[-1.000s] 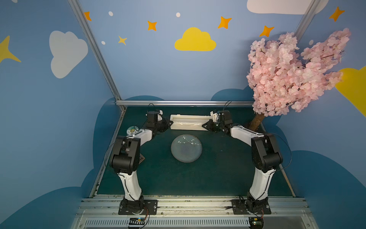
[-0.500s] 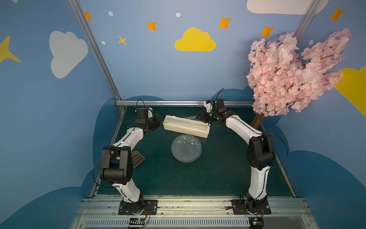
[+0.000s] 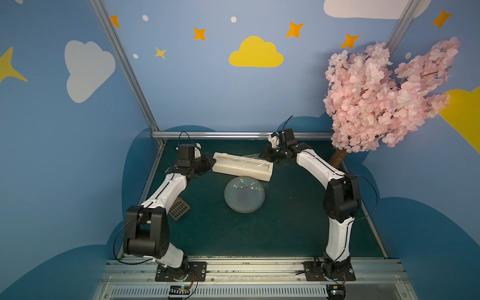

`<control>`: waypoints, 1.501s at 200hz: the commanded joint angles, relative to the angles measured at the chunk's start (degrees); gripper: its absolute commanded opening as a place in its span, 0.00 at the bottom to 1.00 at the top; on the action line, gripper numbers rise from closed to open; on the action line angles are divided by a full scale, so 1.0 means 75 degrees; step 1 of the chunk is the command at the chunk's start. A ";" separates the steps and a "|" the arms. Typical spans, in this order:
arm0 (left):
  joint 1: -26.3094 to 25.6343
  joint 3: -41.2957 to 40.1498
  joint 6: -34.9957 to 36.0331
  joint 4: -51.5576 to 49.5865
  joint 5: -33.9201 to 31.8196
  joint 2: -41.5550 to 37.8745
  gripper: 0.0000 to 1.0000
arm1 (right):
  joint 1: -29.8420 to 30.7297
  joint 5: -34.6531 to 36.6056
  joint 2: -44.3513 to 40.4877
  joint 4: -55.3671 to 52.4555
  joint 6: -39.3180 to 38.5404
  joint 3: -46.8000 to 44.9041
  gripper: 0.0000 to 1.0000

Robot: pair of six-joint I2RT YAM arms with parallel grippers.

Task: Wrap the plate with plastic wrap
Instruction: Pull the plastic wrap from the plastic wrap cutting box.

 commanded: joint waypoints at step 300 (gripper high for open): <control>-0.0592 -0.0029 -0.0186 0.1650 0.0468 0.1792 0.03 | -0.0301 0.0360 0.0468 0.0963 -0.0694 -0.1179 0.00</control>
